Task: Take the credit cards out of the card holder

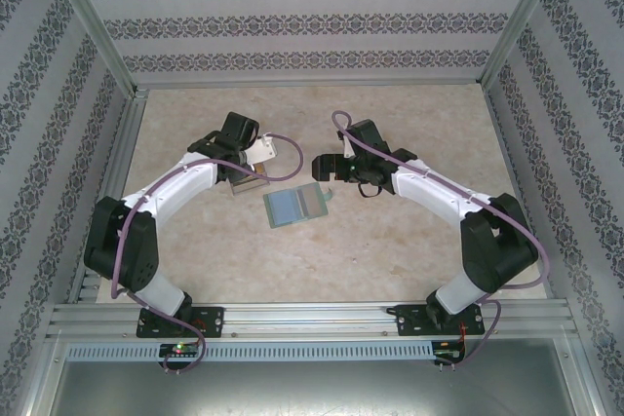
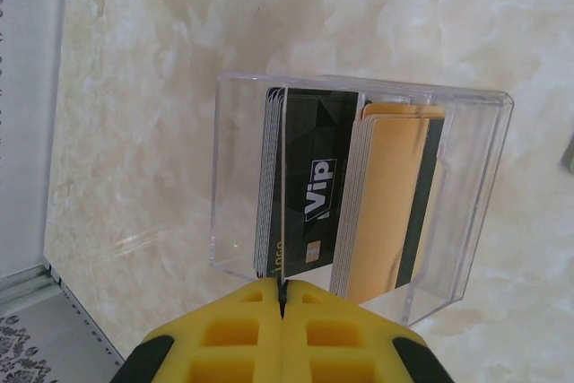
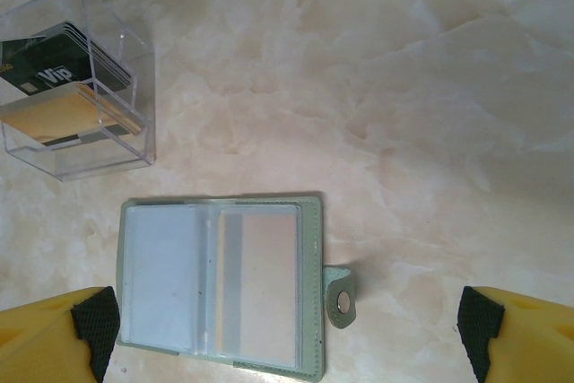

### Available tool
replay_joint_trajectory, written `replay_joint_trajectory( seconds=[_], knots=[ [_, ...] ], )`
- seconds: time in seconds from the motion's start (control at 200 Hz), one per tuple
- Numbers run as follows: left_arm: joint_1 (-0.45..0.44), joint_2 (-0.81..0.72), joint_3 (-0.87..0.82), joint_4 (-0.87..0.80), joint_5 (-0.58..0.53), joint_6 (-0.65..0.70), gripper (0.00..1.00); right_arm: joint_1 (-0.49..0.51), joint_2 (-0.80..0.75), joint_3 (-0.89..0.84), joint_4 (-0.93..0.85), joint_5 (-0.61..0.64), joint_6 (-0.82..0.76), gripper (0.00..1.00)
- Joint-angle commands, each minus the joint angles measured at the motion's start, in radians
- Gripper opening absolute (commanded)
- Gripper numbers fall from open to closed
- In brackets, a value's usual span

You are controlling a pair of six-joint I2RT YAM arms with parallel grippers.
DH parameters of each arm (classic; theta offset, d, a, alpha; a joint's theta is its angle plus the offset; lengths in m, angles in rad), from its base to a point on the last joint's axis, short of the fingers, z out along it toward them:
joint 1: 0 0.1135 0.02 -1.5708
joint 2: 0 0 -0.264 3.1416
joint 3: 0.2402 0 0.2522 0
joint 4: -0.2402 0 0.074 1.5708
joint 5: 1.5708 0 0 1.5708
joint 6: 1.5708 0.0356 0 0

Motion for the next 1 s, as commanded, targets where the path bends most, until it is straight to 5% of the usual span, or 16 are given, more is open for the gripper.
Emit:
replay_joint_trajectory(
  seconds=[0.0,0.939,0.994],
  knots=[
    [0.009,0.023,0.017,-0.005,0.006,0.027,0.00,-0.010,0.015,0.020,0.005,-0.011,0.011,0.98],
    [0.043,0.213,0.097,0.038,-0.085,-0.041,0.00,-0.024,0.050,0.030,0.019,-0.043,0.007,0.98],
    [0.043,0.221,0.107,0.034,-0.088,-0.054,0.07,-0.026,0.051,0.028,0.019,-0.046,0.006,0.98]
  ],
)
